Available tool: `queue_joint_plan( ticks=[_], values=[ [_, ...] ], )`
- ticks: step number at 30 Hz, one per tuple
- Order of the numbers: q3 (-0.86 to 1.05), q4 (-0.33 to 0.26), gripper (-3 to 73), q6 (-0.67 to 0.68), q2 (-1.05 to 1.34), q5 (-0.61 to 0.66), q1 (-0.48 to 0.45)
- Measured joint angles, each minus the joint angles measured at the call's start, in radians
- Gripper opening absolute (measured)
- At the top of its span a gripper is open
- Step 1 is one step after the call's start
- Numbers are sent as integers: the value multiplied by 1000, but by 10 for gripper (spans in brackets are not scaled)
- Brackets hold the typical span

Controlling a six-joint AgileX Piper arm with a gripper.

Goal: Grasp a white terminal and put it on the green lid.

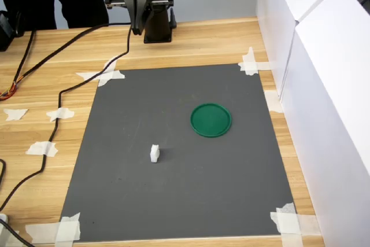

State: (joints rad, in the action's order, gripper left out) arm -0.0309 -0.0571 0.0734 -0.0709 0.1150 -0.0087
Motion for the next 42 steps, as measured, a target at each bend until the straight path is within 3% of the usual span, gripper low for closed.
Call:
queue_joint_plan(
  ticks=[7,26,34,42],
  values=[
    [-115,0,-16,0,-105,140,0],
    [-570,13,-16,0,-782,515,0],
    [-720,13,-16,0,-968,563,0],
    [-937,13,-16,12,-1167,742,0]
  ],
)
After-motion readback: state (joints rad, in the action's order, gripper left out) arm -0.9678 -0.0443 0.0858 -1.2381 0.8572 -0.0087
